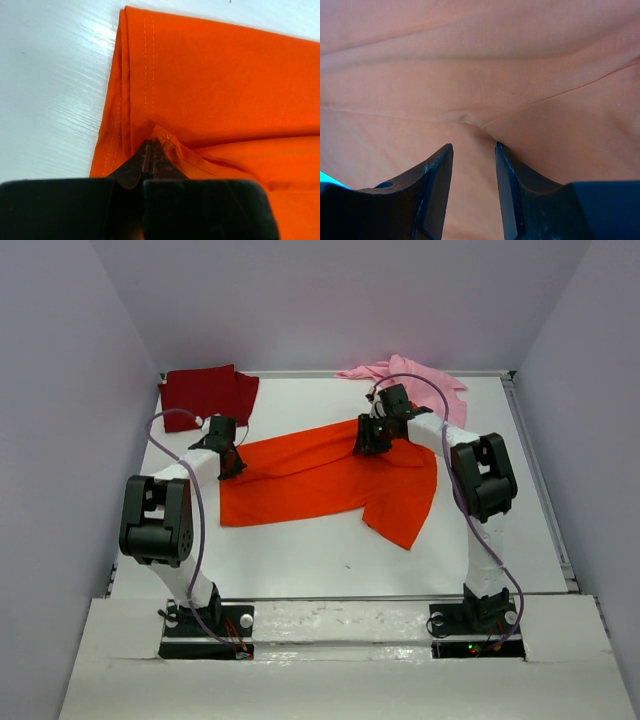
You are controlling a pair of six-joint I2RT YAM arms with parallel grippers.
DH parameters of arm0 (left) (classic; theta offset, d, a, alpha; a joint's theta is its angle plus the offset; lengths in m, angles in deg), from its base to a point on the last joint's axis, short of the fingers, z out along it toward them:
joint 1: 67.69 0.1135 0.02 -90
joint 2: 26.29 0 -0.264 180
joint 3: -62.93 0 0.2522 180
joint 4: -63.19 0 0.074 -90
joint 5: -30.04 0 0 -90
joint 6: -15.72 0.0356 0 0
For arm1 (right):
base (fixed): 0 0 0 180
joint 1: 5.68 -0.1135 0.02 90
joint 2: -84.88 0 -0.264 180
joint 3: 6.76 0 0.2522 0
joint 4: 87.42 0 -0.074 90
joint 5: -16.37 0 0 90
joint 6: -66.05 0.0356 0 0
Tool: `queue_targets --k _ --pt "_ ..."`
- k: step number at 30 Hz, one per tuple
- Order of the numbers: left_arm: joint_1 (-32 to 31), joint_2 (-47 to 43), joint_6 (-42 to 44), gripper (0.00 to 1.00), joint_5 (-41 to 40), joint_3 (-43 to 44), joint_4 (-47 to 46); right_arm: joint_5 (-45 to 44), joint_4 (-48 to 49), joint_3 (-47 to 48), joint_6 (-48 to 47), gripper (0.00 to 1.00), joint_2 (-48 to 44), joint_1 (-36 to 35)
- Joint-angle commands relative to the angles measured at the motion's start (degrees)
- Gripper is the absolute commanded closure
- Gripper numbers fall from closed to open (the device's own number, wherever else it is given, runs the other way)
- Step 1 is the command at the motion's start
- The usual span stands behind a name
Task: Fold and stack the t-shirts
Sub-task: Fold the tshirt
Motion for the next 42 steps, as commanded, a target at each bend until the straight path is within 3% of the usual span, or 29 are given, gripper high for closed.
queue_targets --k 1,4,9,15,30,38,42 --pt "0.1 -5.2 2.0 1.00 -1.1 3.2 0.6 -0.1 2.0 0.6 0.0 0.55 -2.0 0.4" --pt "0.1 -5.8 3.8 1.00 -2.7 8.7 3.2 -0.1 2.0 0.7 0.0 0.55 -1.9 0.4" --pt "0.2 -7.2 4.9 1.00 -2.6 10.6 5.1 -0.5 2.0 0.6 0.0 0.55 -1.5 0.4" --pt "0.3 -13.1 3.3 1.00 3.1 0.8 1.8 -0.4 2.0 1.1 0.0 0.55 -1.1 0.4" --pt "0.4 -20.0 -5.8 1.00 18.4 -10.4 -2.7 -0.5 2.0 1.3 0.0 0.55 -0.6 0.4" --pt "0.4 -30.3 -11.3 1.00 17.1 -17.3 -2.6 -0.7 2.0 1.2 0.0 0.55 -0.5 0.4" --pt "0.4 -34.1 -10.9 0.86 13.3 -15.2 0.3 -0.2 2.0 1.4 0.1 0.55 -0.5 0.4"
